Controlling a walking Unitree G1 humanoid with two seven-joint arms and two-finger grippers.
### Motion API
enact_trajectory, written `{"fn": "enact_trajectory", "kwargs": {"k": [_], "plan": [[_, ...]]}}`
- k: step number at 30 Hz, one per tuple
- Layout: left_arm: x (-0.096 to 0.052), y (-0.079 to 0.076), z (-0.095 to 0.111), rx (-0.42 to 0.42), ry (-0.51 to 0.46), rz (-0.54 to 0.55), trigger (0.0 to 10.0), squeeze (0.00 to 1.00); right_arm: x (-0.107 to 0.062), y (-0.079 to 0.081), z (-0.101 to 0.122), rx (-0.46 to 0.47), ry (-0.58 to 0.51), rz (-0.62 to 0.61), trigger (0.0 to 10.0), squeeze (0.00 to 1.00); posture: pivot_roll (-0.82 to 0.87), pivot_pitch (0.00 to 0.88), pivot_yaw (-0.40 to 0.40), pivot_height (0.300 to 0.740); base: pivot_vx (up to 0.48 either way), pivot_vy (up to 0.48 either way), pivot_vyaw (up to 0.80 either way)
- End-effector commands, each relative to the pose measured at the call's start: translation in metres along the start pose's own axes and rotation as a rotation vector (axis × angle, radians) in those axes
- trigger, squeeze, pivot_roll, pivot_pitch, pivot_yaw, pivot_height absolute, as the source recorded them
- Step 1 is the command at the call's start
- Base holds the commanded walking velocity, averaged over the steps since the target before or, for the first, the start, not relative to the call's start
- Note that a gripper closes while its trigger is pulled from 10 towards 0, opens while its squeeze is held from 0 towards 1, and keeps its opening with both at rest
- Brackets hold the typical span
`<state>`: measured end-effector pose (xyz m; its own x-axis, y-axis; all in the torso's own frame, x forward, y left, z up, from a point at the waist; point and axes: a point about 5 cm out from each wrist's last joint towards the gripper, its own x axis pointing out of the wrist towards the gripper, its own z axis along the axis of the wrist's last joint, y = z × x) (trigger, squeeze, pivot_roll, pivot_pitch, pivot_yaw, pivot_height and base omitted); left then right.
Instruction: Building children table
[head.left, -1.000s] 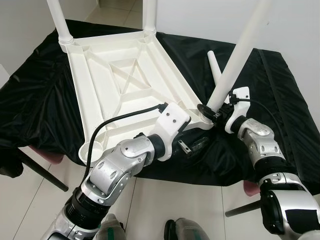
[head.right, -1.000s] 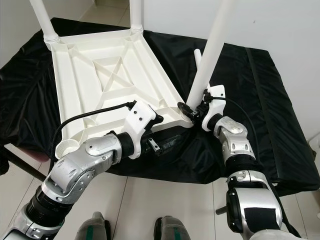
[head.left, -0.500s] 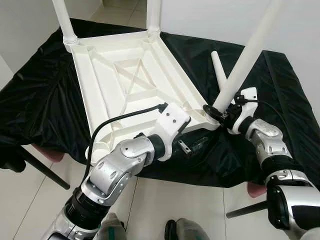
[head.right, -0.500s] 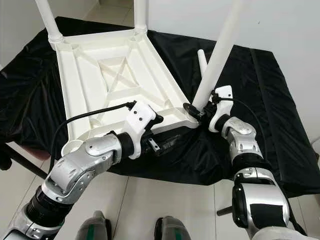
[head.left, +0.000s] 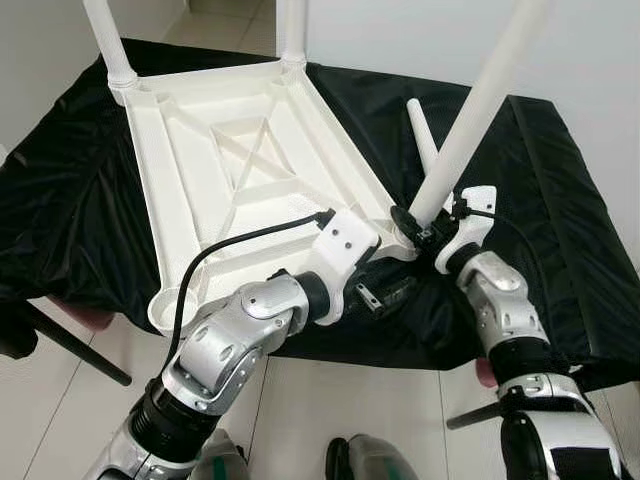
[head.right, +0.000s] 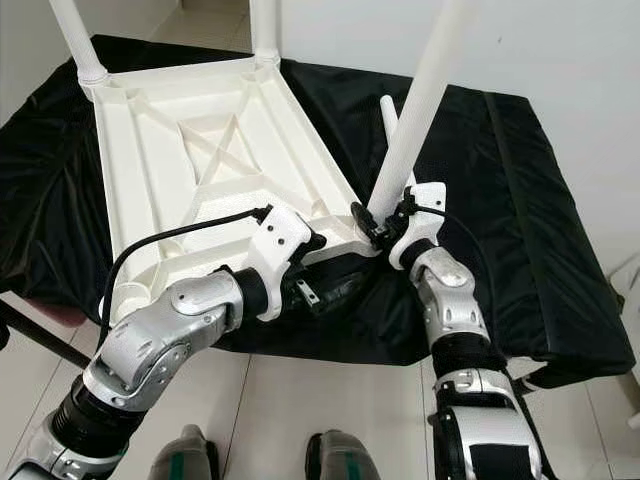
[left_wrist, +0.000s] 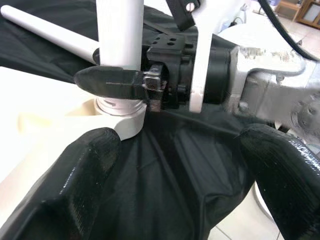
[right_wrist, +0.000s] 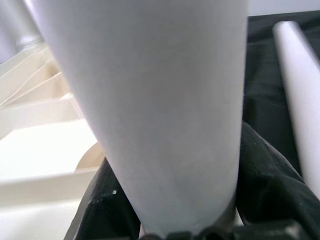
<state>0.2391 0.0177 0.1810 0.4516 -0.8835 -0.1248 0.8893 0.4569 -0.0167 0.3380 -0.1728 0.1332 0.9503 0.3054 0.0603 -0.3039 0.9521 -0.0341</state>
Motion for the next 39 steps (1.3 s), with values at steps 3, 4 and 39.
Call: {"fn": "enact_trajectory", "kwargs": {"k": [3,4,39], "plan": [[0.0,-0.004,0.0,0.007,0.005,-0.035,10.0,0.0,-0.006,-0.013,-0.005,0.042,0.035,-0.318,10.0,0.0,-0.04,0.037,-0.044,0.74,0.0,0.0,0.0],[0.0,-0.005,0.0,0.006,0.006,-0.037,10.0,0.0,-0.009,-0.016,-0.007,0.035,0.054,-0.406,10.0,0.0,-0.04,0.036,-0.044,0.74,0.0,0.0,0.0],[0.001,-0.004,0.001,0.0,0.002,-0.031,10.0,0.0,-0.008,-0.015,0.016,0.009,0.017,-0.183,10.0,0.0,-0.04,0.041,-0.05,0.74,0.0,0.0,0.0]]}}
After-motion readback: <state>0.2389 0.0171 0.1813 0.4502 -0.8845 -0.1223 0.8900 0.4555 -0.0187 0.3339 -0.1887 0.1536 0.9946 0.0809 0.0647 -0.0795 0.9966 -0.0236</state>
